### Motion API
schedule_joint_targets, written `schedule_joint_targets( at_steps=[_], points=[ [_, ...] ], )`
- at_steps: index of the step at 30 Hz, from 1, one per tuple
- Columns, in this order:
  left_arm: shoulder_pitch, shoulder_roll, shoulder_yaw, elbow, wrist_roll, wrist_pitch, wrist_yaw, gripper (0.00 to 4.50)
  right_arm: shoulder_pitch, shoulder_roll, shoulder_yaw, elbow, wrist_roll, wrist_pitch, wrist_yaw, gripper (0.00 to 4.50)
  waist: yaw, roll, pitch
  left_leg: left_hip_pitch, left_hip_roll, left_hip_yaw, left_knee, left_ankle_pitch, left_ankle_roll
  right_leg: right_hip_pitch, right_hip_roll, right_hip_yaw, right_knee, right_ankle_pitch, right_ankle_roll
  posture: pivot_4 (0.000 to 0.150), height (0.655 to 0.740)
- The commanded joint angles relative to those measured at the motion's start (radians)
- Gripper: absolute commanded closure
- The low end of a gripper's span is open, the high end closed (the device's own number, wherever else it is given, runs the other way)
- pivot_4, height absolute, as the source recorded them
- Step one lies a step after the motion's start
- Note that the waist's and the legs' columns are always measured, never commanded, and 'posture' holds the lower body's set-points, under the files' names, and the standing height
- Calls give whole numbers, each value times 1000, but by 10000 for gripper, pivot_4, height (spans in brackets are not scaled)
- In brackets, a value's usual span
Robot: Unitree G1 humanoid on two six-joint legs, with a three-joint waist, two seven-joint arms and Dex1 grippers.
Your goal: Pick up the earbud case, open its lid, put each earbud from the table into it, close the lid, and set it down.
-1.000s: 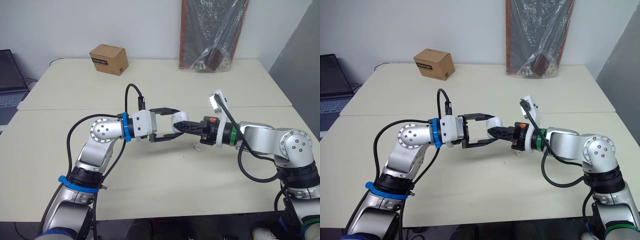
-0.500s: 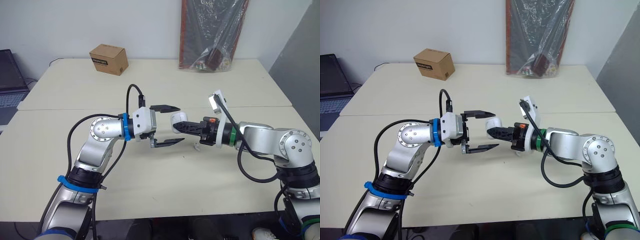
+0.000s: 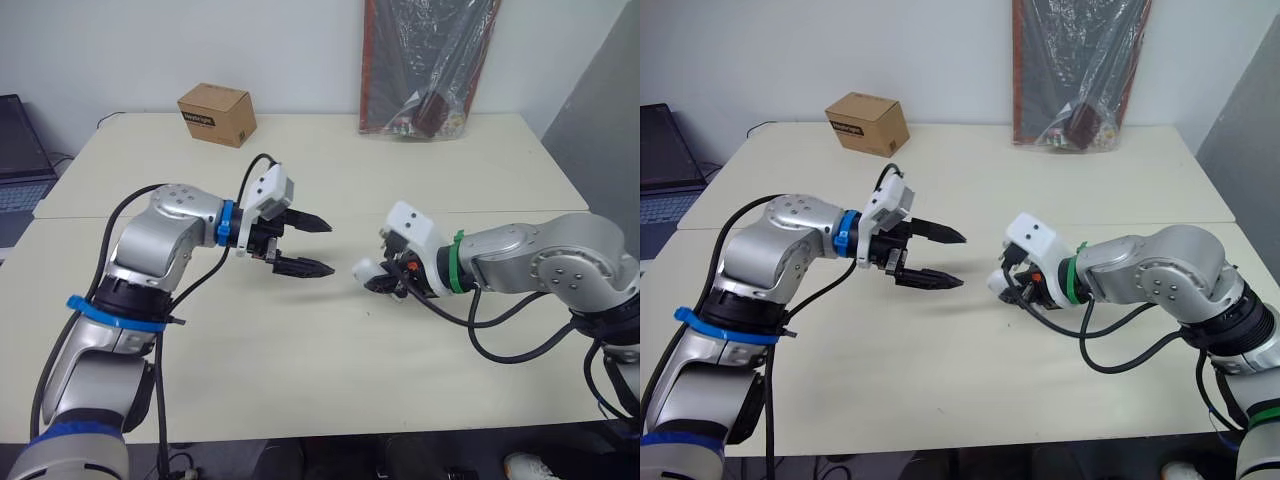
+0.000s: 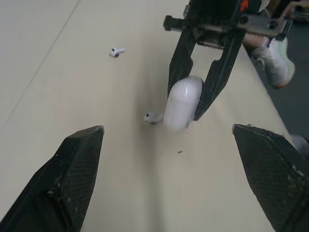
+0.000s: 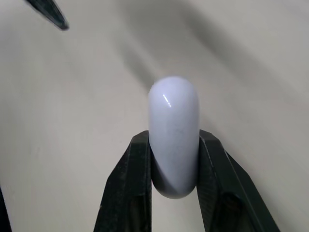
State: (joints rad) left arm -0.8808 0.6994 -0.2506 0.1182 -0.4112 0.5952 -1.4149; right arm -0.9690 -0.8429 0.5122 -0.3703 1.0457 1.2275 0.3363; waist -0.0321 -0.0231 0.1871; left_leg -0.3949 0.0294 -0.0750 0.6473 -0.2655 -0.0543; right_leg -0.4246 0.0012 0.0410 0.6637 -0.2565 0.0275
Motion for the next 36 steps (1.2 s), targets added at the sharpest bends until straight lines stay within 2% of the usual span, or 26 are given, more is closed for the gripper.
schedule_joint_targets(
  at_steps=[1,7,22,32,36],
  points=[
    [-33,3,-44,-12,19,5,-67,5508,-56,7,27,-31,-115,2,115,37092,-1,0,0,0,0,0,0,0,0,0,0,0,0,0,0,1500,7400],
    [-41,-18,-68,-10,58,-51,-91,24085,-122,60,40,-7,-237,46,209,37092,-1,0,0,-1,0,0,0,0,0,-3,0,0,2,0,0,1500,7400],
    [-13,-73,-58,29,124,-137,-54,24085,-178,182,18,25,-401,106,298,37092,0,0,0,-2,0,0,3,0,0,-3,0,0,6,0,-1,1500,7400],
    [-5,-73,-54,41,137,-154,-54,24085,-180,196,7,21,-440,122,332,37092,-1,1,0,-1,0,-1,15,0,0,-3,0,0,17,-1,-1,1500,7400],
    [-23,-84,-46,62,138,-160,-49,32323,-175,197,3,14,-450,130,342,37092,-2,1,0,-1,0,-1,15,0,0,-3,1,0,17,-1,-1,1500,7400]
  ],
)
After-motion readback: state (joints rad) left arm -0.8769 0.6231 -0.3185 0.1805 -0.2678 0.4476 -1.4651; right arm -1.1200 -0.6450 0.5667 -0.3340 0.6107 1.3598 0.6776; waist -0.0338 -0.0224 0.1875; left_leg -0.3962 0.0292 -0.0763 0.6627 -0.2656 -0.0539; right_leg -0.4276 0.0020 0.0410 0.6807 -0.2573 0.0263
